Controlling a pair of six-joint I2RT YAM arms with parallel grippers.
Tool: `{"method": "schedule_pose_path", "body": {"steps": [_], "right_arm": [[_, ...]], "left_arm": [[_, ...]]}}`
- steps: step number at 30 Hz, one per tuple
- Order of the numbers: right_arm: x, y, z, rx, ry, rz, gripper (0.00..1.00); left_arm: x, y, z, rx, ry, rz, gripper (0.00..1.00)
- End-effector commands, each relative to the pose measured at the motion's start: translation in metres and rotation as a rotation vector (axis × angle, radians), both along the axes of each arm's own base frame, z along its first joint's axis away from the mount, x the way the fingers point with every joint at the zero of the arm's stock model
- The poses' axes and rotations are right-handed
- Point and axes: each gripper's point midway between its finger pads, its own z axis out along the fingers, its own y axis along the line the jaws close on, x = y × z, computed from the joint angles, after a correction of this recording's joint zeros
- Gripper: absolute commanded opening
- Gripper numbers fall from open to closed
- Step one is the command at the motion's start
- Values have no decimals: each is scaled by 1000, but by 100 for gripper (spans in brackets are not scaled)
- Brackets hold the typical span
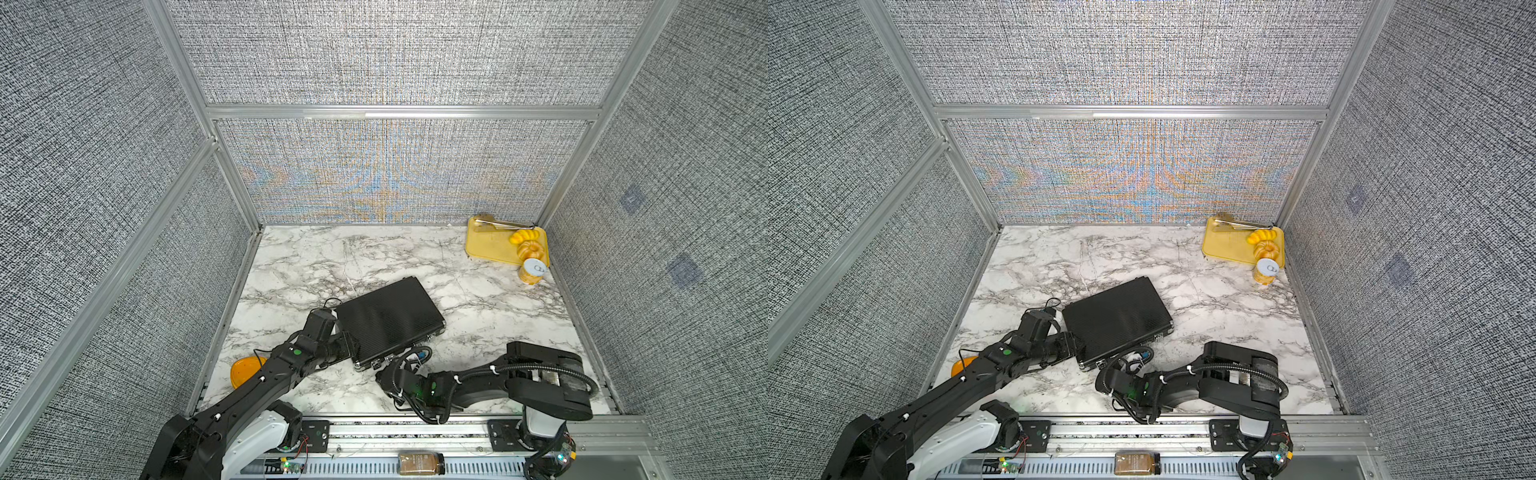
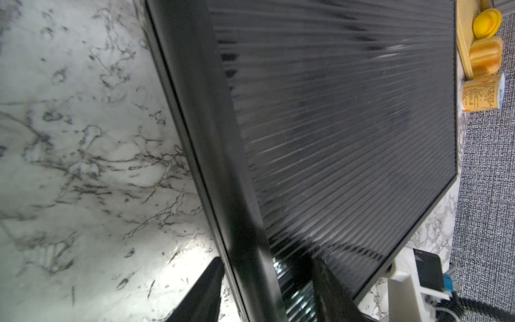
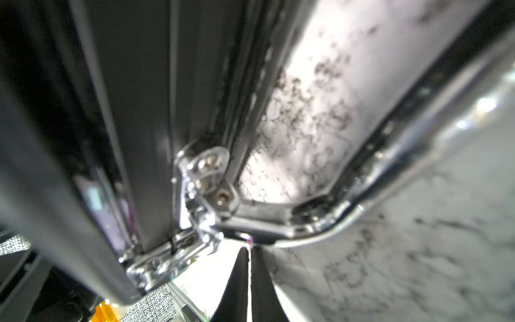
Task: Close the poker set cases
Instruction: Fasten the fastener on the poker set case.
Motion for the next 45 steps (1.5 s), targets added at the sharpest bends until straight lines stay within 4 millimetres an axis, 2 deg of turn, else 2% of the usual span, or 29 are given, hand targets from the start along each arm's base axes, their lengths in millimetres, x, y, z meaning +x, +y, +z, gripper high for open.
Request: {"method": "schedule_pose_path", "body": {"steps": [1, 6, 12, 23, 27, 30, 35, 39, 45], "right_arm": [[4, -7, 1, -1, -19, -45, 10], [12, -7, 11, 40, -74, -70, 9], [21, 4, 21, 101, -119, -70, 9], [30, 7, 20, 121, -126, -81, 8], [23, 2, 21, 105, -92, -58, 8], [8, -6, 16, 77, -21, -10, 8], [-21, -29, 7, -8, 112, 92, 13], [-30, -53, 20, -93, 119, 141, 18], [-19, -83, 55, -180, 56, 193, 24]], "left_arm": [[-33, 25, -28, 128, 154, 3, 53], [-33, 25, -28, 129, 155, 6, 53], [-34, 26, -28, 131, 155, 9, 53], [-33, 27, -28, 134, 153, 17, 53], [-32, 28, -28, 138, 152, 21, 53], [-32, 28, -27, 140, 150, 23, 53], [-31, 30, -26, 144, 139, 33, 56], [-27, 32, -22, 145, 114, 50, 59], [-17, 29, -4, 102, 44, 75, 64]]}}
